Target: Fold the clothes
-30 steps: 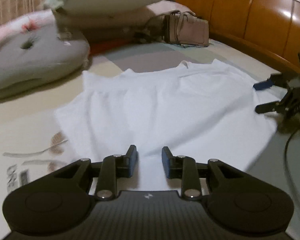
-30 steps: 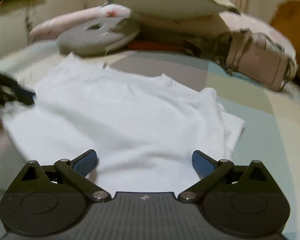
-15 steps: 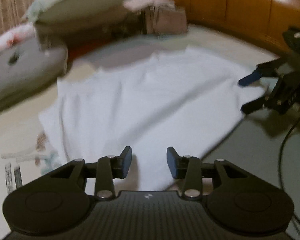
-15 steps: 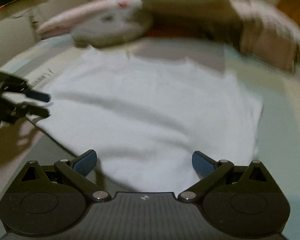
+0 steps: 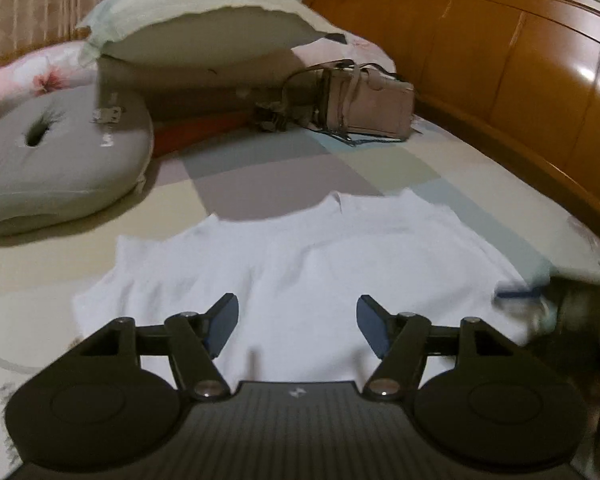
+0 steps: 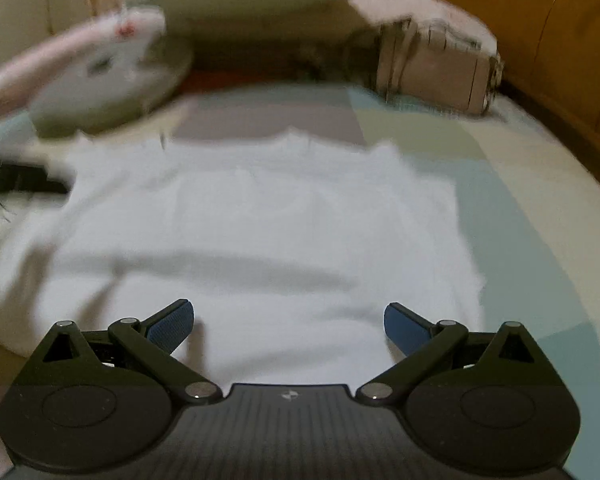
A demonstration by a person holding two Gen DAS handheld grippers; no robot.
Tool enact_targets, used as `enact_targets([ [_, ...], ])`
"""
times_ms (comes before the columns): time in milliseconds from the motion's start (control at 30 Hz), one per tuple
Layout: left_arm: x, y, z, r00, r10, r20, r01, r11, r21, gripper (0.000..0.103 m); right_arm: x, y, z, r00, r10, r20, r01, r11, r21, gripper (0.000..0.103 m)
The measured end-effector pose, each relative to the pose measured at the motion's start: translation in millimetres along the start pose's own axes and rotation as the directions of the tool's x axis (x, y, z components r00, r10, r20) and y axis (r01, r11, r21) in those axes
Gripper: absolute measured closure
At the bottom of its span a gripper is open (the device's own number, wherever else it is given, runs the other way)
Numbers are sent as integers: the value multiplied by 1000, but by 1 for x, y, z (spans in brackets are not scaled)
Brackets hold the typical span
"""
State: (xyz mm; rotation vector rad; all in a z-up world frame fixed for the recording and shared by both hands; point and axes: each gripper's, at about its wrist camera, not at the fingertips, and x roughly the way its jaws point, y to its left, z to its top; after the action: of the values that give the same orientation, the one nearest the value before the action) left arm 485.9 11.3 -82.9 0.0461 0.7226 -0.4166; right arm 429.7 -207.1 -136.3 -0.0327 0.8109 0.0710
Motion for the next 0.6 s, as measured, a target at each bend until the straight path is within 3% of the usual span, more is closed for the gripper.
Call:
enact_targets([
  [33,13,0,6,1000,5,-7,-5,1000,-6,36,7,4,-4,1000,-16,-17,16,1000,-5,0],
  [167,57,11,7,995,80,-64,-83,996,-34,37,4,-2,-15,999,1,49,-3,999,33,0],
  [333,76,32,6,981,175,-84,-185,974,-132,37,2,-5,-28,993,12,116,-15,1000,27,0],
  [433,77,24,11,968,230,-98,-240,966,-99,37,0,-11,-30,992,44,121,-47,999,20,0],
  [533,64,18,15,968,225,-109,-237,964,-119,42,-5,-13,-29,991,72,111,-71,997,-9,0],
  [600,49,14,10,980,180,-87,-188,977,-98,35,-7,-14,-27,991,85,100,-84,996,-16,0],
])
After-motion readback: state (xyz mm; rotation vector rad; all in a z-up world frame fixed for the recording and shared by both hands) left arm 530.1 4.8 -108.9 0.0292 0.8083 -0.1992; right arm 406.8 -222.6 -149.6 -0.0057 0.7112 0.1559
